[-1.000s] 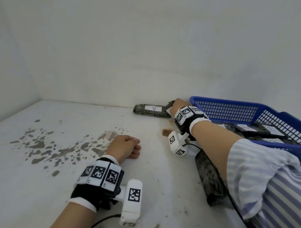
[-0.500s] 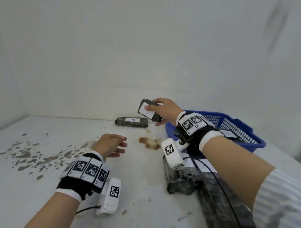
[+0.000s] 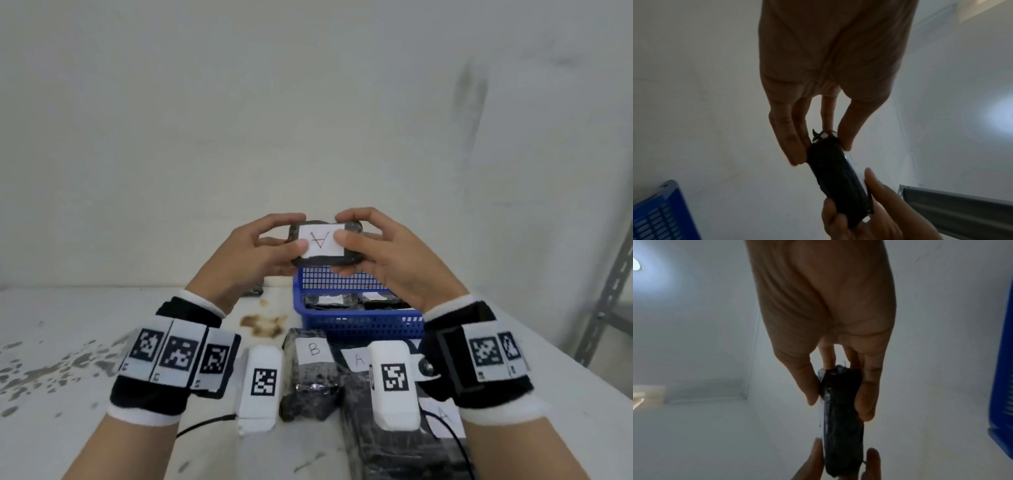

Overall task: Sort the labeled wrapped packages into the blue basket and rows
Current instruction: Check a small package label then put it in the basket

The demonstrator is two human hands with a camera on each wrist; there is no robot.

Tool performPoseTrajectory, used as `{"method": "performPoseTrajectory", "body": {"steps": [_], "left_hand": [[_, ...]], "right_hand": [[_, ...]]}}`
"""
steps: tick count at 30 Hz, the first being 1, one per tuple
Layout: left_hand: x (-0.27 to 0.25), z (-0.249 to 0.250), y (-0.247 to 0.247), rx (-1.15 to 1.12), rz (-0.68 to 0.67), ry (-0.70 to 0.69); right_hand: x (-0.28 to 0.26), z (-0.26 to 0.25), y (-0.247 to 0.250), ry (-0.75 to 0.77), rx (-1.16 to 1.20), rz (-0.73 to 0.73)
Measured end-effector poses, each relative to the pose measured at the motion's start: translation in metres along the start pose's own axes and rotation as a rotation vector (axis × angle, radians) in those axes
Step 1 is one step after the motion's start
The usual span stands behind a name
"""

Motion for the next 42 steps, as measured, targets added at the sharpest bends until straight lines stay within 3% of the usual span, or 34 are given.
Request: {"method": "performPoseTrajectory", "body": {"steps": [5, 17, 42], "left_hand": [[-0.002, 0.016, -0.016, -0.119, -0.01, -0.053], [-0.005, 0.021, -0.019, 0.025, -0.012, -0.179], [-0.002, 0.02, -0.01, 0.024, 0.096, -0.184]], "right_hand": [[-0.016, -0.012, 0.016, 0.102, 0.112, -0.032], [-0.02, -0.029, 0.013, 0.192, -0.153, -0.012], [-0.006, -0.016, 0.002, 0.235, -0.125, 0.017]]}}
Point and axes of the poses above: each hand's wrist, its own x-axis towards the middle knuckle, its own y-axis out of the back of the hand, z = x × y, the point moved 9 cm from there along x, towards the middle knuckle, and after that the axes turned 3 degrees about x, right-handed, at the moved point
